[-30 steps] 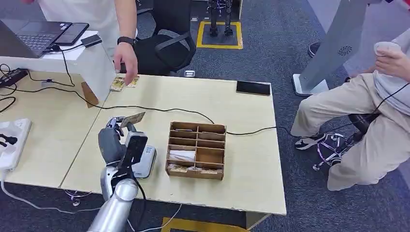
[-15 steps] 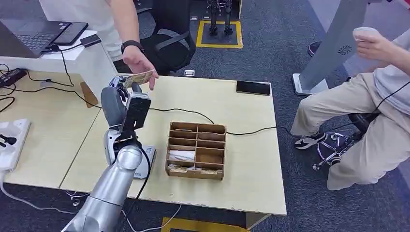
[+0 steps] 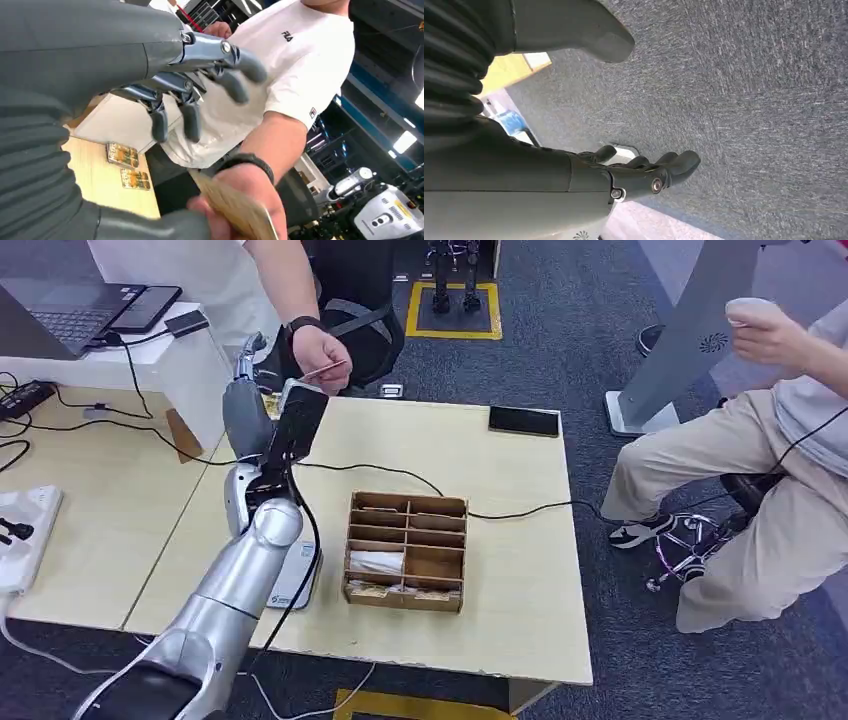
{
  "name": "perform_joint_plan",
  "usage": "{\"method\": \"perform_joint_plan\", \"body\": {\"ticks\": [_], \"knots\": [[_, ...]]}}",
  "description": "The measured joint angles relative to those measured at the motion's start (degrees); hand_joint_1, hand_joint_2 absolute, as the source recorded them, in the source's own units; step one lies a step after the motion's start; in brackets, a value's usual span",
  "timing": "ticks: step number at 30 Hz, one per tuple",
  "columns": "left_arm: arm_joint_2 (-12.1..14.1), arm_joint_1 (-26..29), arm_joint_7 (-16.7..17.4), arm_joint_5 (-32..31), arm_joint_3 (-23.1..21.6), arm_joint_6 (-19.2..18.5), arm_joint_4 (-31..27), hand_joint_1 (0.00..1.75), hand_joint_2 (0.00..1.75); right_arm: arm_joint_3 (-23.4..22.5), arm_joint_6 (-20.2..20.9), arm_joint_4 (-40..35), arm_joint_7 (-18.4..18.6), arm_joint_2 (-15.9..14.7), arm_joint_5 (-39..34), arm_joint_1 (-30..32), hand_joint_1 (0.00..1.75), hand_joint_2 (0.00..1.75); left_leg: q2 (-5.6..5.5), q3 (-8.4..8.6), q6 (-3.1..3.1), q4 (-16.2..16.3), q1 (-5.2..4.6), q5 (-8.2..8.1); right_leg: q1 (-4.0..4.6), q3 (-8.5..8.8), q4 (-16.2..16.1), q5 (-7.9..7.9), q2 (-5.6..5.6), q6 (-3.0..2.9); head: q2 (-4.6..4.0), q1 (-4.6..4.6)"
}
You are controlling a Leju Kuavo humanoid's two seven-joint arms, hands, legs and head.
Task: Pass the card to the sensor for recognition and then transmit it.
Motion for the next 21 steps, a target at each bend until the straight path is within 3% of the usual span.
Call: {"method": "perform_joint_plan", "body": {"ticks": [13,17,21], "knots": [[0.00,-0.30,-1.53,1.16,0.00,1.23,1.77,0.00,1.75,0.37,-0.04,0.29,-0.26,-0.02,-0.24,0.00,0.00,1.75,0.00,-0.01,0.00,0.00,0.00,0.00,0.00,0.00,0.00,0.00,-0.01,0.00,-0.02,-0.02],[0.26,0.36,-3.93,2.31,0.00,1.75,1.25,0.00,1.75,0.37,-0.04,0.29,-0.94,-0.02,-1.24,0.01,0.00,1.75,-0.01,-0.03,0.00,0.00,0.00,0.00,0.00,0.01,0.01,0.00,0.00,0.00,0.00,0.00],[1.03,4.84,-8.41,6.22,0.00,1.34,-3.94,0.00,1.75,0.35,-0.11,0.29,-1.18,-0.02,-2.47,0.11,0.00,1.75,0.03,-0.04,0.00,-0.01,0.00,-0.01,0.00,0.00,0.01,-0.01,0.03,0.00,-0.02,0.00]]}}
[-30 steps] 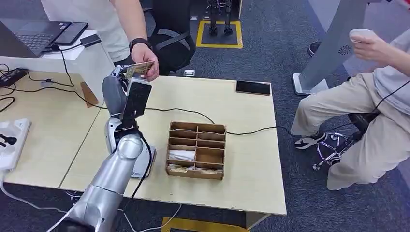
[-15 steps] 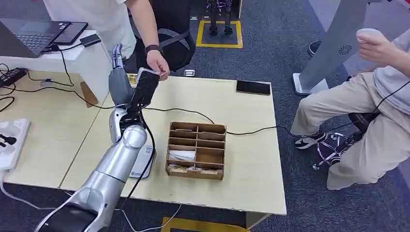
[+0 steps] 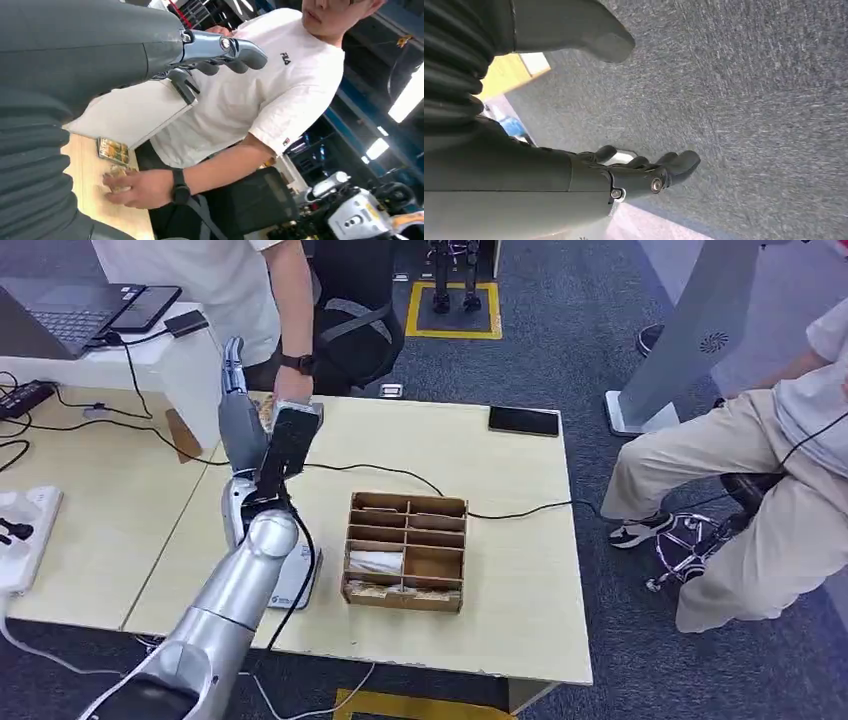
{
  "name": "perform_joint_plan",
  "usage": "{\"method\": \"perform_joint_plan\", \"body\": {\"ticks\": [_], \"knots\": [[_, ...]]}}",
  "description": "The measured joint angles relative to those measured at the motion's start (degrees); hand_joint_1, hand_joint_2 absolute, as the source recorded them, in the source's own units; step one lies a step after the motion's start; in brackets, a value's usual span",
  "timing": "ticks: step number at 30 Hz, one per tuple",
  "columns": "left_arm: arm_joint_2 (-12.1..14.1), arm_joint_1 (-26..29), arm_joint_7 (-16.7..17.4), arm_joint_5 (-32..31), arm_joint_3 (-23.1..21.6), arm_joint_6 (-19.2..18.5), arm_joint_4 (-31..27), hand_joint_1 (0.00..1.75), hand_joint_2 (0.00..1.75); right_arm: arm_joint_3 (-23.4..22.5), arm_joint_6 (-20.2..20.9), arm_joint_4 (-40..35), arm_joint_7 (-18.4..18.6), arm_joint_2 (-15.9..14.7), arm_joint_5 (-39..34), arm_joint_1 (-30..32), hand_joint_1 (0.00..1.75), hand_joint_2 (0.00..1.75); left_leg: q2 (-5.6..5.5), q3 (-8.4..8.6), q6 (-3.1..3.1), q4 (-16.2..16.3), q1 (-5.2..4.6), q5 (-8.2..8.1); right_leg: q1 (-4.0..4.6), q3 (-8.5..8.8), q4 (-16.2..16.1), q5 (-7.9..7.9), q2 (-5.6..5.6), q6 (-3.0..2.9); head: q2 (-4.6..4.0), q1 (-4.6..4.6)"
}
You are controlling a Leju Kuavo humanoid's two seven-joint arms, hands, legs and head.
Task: Pass the card to the sensor for recognition and then transmit it.
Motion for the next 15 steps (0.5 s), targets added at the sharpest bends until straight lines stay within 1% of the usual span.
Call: {"method": "perform_joint_plan", "body": {"ticks": [2,4,7,9,11,13,15], "knots": [[0.59,3.99,-2.54,2.84,-0.07,-1.64,-4.37,0.00,1.75,-0.07,0.04,-0.06,-0.24,0.02,-0.85,0.10,0.00,1.75,0.02,0.00,-0.01,0.00,0.00,-0.03,0.00,-0.02,0.00,-0.02,0.03,-0.01,0.02,0.00],[1.25,8.65,-4.31,4.57,-0.41,-3.19,-9.13,0.00,1.75,-0.26,0.11,-0.20,-0.68,0.09,-1.48,0.35,0.00,1.75,0.00,-0.04,0.00,-0.01,0.00,-0.03,0.00,-0.05,-0.01,-0.06,0.04,0.01,0.02,0.00],[2.43,15.06,-6.63,6.41,-1.68,-6.54,-15.67,0.00,1.75,-0.79,0.31,-0.94,-0.98,0.44,-2.04,0.66,0.00,1.75,0.01,-0.05,-0.03,-0.02,0.00,-0.07,0.00,-0.08,-0.01,-0.07,0.05,0.00,0.02,0.00],[3.21,19.06,-8.05,6.83,-2.58,-8.11,-19.92,0.00,1.75,-1.07,0.46,-1.64,-1.12,0.81,-2.60,0.82,0.00,1.75,0.01,-0.06,-0.02,-0.02,0.00,-0.07,0.00,-0.10,-0.01,-0.07,0.05,0.00,0.02,0.00],[4.02,22.47,-10.51,6.94,-3.52,-9.49,-23.39,0.00,1.75,-1.31,0.74,-2.23,-1.36,1.18,-2.62,1.00,0.00,1.75,0.01,-0.07,-0.02,-0.02,0.00,-0.08,0.00,-0.10,-0.01,-0.07,0.05,0.00,0.02,0.02],[4.83,25.88,-13.40,5.41,-4.39,-9.71,-26.93,0.00,1.75,-1.55,1.27,-2.86,-2.01,1.40,-2.60,1.15,0.00,1.75,0.03,-0.07,-0.02,-0.02,0.01,-0.08,-0.01,-0.11,-0.01,-0.07,0.06,0.00,0.02,0.00],[5.53,28.35,-15.19,4.33,-4.98,-9.90,-29.16,0.00,1.75,-1.66,1.40,-3.21,-2.34,1.44,-2.56,1.19,0.00,1.75,0.02,-0.07,-0.01,-0.02,0.01,-0.08,-0.01,-0.11,-0.01,-0.07,0.04,0.01,0.02,0.00]]}}
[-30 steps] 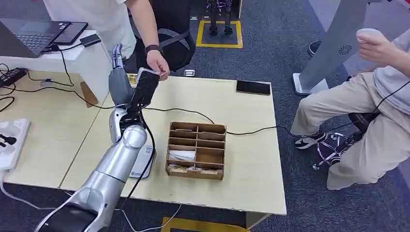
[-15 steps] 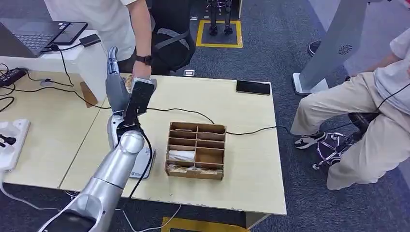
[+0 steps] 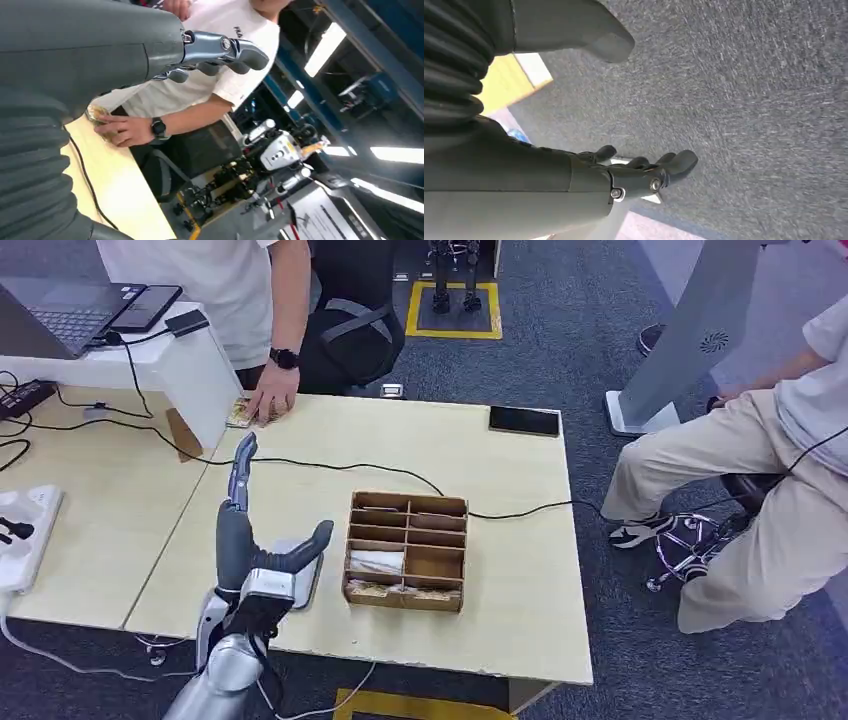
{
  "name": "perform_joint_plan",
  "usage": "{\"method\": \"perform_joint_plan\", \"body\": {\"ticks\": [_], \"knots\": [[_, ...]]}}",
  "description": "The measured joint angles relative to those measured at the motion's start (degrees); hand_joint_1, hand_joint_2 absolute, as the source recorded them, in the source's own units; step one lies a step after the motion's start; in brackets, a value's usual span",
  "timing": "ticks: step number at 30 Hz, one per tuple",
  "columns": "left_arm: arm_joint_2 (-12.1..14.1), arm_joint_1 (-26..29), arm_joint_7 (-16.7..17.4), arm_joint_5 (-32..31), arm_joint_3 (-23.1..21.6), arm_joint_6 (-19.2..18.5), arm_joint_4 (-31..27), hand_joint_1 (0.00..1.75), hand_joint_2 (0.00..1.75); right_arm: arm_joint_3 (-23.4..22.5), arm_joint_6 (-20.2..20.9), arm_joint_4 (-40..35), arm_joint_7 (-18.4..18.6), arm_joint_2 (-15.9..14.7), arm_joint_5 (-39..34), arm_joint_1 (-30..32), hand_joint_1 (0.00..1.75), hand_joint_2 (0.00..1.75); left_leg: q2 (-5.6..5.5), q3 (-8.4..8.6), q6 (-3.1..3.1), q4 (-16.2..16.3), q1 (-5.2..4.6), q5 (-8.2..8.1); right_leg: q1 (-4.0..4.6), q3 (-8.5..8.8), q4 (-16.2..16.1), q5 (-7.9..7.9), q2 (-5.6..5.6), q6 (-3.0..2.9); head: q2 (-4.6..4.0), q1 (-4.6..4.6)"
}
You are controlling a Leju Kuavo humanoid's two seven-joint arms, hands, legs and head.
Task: Pass the card to the sensor for recognition and then transmit it.
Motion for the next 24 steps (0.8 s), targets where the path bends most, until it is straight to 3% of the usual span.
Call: {"method": "perform_joint_plan", "body": {"ticks": [10,14,21,24], "knots": [[3.48,5.88,-3.35,-1.82,-2.85,-8.04,-5.32,0.00,1.75,-0.83,0.15,-1.05,-1.55,0.02,-0.31,0.00,0.00,1.75,-0.01,0.02,-0.01,0.00,0.00,0.02,0.00,0.02,0.00,0.01,-0.03,0.00,0.00,0.00],[5.21,6.25,-2.60,-5.10,-4.51,-10.52,-5.49,0.00,1.75,-0.94,0.77,-1.31,-1.55,0.02,-0.24,-0.01,0.00,1.75,-0.01,0.01,-0.01,0.00,0.00,0.02,0.01,0.02,0.00,0.01,-0.03,0.00,-0.02,0.00],[7.87,4.70,3.86,-14.62,-6.75,-10.37,-3.99,0.00,1.75,-1.07,1.01,-1.71,-1.45,0.02,0.11,-0.01,0.00,1.75,-0.01,0.02,-0.02,0.00,0.00,0.02,0.01,0.02,0.00,0.02,-0.04,0.00,0.00,0.00],[7.74,4.53,3.91,-13.58,-6.91,-7.81,-2.96,0.00,1.75,-1.20,1.01,-1.84,-1.36,0.15,0.09,-0.01,0.00,1.75,0.01,0.03,-0.02,0.00,0.00,0.02,0.00,0.01,0.00,0.02,-0.01,-0.01,0.00,-0.02]]}}
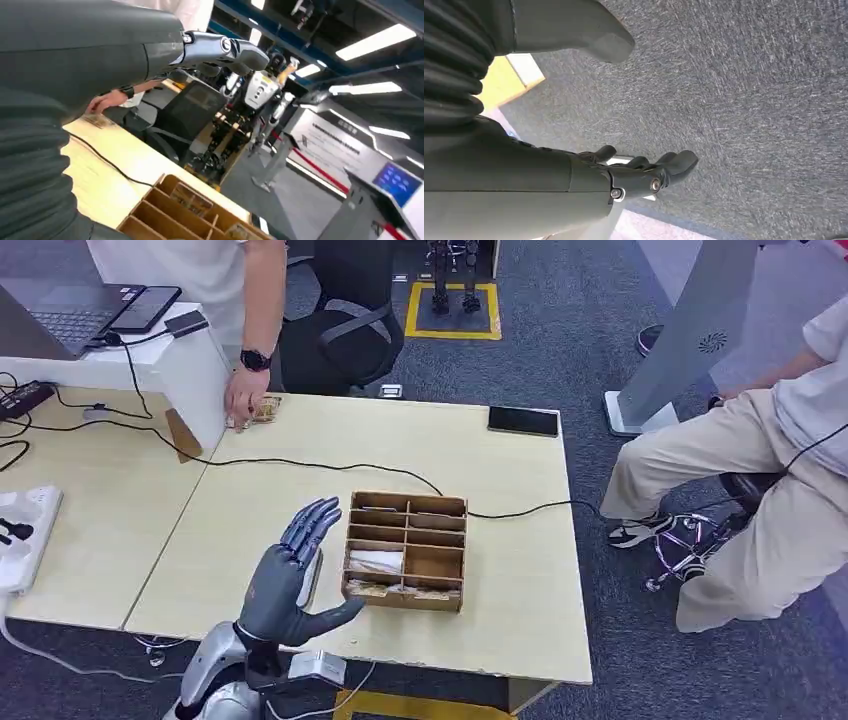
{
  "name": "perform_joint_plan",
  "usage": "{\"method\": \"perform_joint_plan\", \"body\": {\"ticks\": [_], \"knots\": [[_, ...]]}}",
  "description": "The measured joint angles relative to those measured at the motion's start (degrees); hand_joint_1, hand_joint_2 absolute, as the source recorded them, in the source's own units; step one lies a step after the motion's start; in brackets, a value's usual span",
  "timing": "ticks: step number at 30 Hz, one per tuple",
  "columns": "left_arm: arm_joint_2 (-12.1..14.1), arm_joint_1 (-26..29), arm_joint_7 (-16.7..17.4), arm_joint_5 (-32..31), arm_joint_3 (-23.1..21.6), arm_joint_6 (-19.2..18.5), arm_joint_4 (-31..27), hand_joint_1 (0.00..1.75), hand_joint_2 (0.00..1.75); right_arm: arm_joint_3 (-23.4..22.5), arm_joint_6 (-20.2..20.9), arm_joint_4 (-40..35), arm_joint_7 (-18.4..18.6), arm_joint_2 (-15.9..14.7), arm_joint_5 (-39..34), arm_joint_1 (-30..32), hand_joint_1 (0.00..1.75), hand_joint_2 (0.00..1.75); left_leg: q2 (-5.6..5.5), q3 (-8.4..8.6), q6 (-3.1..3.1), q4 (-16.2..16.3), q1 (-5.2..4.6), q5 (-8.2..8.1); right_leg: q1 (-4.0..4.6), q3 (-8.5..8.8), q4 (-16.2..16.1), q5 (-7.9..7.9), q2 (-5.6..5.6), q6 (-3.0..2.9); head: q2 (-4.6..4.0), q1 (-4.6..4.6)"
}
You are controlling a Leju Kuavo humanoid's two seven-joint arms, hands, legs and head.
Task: Pass the card to the sensor for recognition and then transmit it.
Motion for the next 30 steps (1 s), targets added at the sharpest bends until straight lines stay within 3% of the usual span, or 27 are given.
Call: {"method": "perform_joint_plan", "body": {"ticks": [5,9,11,17,26,28,30], "knots": [[-1.61,0.66,-3.84,8.76,0.04,4.36,0.33,0.00,1.75,-0.59,-0.07,-0.77,0.00,0.63,-0.11,0.15,0.00,1.75,-0.01,-0.03,0.00,0.00,0.00,0.00,-0.01,0.01,0.00,-0.01,-0.03,0.01,0.00,0.04],[-3.73,2.89,-9.35,19.97,0.50,1.35,-1.08,0.00,1.75,-1.20,0.00,-2.34,-0.06,1.68,-0.13,0.42,0.00,1.75,-0.01,-0.04,0.03,0.00,0.00,-0.03,-0.01,0.00,0.00,-0.02,-0.03,0.01,0.00,0.02],[-4.58,4.59,-11.73,21.87,0.98,-0.46,-2.63,0.00,1.75,-1.48,0.20,-3.36,-0.17,2.18,-0.13,0.64,0.00,1.75,-0.01,-0.05,0.03,0.00,0.00,-0.03,-0.01,-0.01,-0.01,-0.02,-0.03,0.01,0.00,0.00],[-6.08,7.86,-13.23,22.76,1.53,-1.59,-5.88,0.00,1.75,-2.40,0.79,-5.66,-0.20,3.19,-0.13,0.93,0.00,1.75,-0.02,-0.05,0.03,0.00,-0.01,-0.03,-0.01,-0.01,-0.01,-0.02,-0.04,0.01,-0.02,0.02],[-6.32,8.27,-13.27,22.73,1.70,-1.57,-6.34,0.00,1.75,-2.54,0.79,-6.08,-0.20,3.37,-0.13,0.93,0.00,1.75,-0.02,-0.04,0.03,0.00,0.00,-0.03,0.00,0.00,-0.01,-0.02,-0.05,0.01,0.00,0.02],[-6.89,9.80,-13.73,21.01,2.05,-0.04,-6.62,0.00,1.75,-3.11,1.33,-7.54,-0.20,4.13,-0.13,1.07,0.00,1.75,-0.02,-0.02,0.02,0.00,0.00,-0.02,0.00,0.02,-0.01,-0.02,-0.05,0.01,0.00,0.02],[-5.70,9.60,-10.52,12.06,0.53,-2.77,-5.79,0.00,1.75,-3.80,2.21,-8.53,-0.63,4.37,0.98,1.11,0.00,1.75,-0.02,-0.03,0.03,0.00,0.00,-0.02,0.00,-0.01,-0.01,-0.02,-0.05,0.01,0.00,0.00]]}}
